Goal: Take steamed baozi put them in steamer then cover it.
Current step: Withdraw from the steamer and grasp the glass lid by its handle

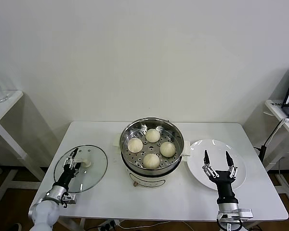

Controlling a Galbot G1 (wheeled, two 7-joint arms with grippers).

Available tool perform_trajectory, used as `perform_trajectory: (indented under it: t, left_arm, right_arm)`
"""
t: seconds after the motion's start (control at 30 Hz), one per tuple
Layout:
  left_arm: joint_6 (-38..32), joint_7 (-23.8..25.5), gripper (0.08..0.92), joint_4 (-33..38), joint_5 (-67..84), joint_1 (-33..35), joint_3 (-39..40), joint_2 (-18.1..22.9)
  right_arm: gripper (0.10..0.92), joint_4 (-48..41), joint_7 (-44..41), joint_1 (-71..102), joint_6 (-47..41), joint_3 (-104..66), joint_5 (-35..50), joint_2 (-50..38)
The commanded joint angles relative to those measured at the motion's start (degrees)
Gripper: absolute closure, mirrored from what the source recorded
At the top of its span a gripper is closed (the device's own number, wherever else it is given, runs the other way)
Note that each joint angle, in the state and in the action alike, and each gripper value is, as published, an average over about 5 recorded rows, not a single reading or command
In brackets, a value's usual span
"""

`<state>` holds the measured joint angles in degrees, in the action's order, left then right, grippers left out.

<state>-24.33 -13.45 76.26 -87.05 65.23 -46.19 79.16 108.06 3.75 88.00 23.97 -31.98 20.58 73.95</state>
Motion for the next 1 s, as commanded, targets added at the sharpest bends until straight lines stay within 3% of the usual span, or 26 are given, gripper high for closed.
perform_trajectory:
  t: [0.03,0.1,0.3,0.67,0.83,1.0]
  left_arm:
    - [0.3,-0.8,0.178,-5.8,-1.4,-4.4,0.0,0.0]
    - [0.3,-1.0,0.193,-6.1,-1.5,-4.4,0.1,0.0]
    - [-0.2,-1.8,0.344,-7.4,-3.3,-4.3,-0.1,0.3]
    - [-1.2,-2.5,0.691,-6.6,-5.6,-3.8,-1.3,0.9]
    - [-0.8,-2.3,0.797,1.9,-4.8,-1.4,-2.8,1.0]
    - [1.9,0.7,0.802,16.2,-0.6,3.7,-4.2,-0.1]
  right_arm:
    - [0.203,-0.2,-0.1,0.0,0.2,-0.2,-0.1,0.0]
    - [0.203,-0.4,-0.1,-0.1,0.3,-0.3,-0.2,0.0]
    - [0.203,-1.2,-0.2,-0.3,0.7,-0.4,-0.3,0.0]
    - [0.203,-1.6,-0.2,-0.7,1.1,-0.3,-0.3,-0.2]
    - [0.203,-1.6,-0.1,-0.8,1.1,-0.2,-0.3,-0.2]
    - [0.203,-1.5,-0.1,-1.0,1.1,-0.1,-0.3,-0.2]
